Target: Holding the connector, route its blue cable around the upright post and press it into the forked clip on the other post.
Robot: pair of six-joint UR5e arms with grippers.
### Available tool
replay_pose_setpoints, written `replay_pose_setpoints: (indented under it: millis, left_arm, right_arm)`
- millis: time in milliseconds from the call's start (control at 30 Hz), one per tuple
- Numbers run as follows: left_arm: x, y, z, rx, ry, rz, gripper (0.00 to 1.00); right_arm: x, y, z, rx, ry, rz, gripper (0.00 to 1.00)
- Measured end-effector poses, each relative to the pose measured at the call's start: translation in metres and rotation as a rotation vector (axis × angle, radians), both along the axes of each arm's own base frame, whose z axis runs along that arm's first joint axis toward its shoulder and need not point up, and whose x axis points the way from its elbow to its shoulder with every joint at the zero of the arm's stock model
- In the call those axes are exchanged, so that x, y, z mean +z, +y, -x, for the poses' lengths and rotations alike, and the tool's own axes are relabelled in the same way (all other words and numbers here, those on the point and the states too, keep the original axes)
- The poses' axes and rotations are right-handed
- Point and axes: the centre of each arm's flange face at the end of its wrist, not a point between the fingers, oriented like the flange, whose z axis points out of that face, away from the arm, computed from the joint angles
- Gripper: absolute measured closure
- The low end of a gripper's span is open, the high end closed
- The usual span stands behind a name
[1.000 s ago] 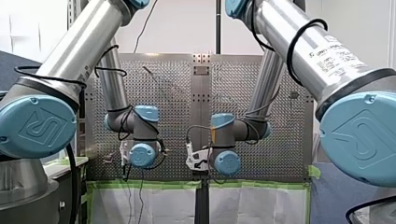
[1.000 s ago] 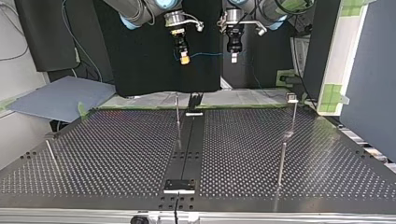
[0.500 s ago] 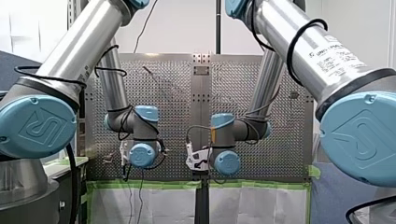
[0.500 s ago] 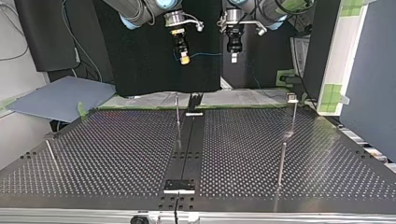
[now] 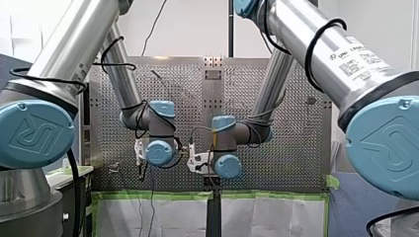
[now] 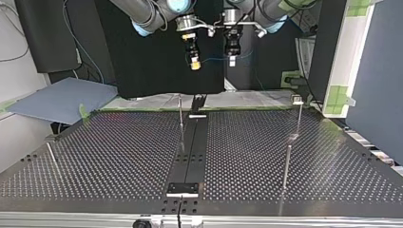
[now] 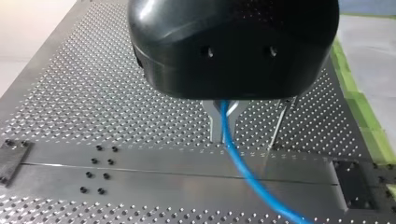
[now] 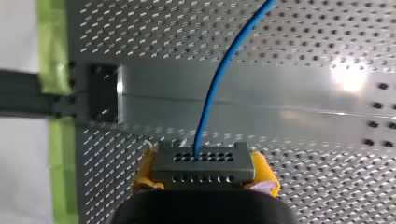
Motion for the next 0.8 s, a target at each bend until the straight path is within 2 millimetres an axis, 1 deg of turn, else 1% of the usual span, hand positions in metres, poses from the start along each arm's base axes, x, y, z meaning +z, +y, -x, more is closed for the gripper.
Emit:
replay_pose_setpoints:
  millis: [133, 367, 600, 800]
  left_arm:
    - [0.012, 0.004, -0.003, 0.020, -0.001, -0.002, 1.00]
    - [0.034, 0.011, -0.012, 0.051, -0.010, 0.002, 1.00]
    - [0.070, 0.007, -0.029, 0.069, -0.052, 0.034, 1.00]
    - [0.101, 0.007, -0.042, 0.096, -0.086, 0.060, 1.00]
  right_arm:
    - [0.023, -0.008, -0.008, -0.006, -0.035, 0.003, 1.00]
    - [0.056, -0.015, -0.005, -0.016, -0.043, 0.005, 1.00]
    - [0.090, -0.023, -0.001, -0.007, -0.053, 0.010, 1.00]
    - [0.127, -0.034, -0.003, 0.023, -0.085, 0.033, 1.00]
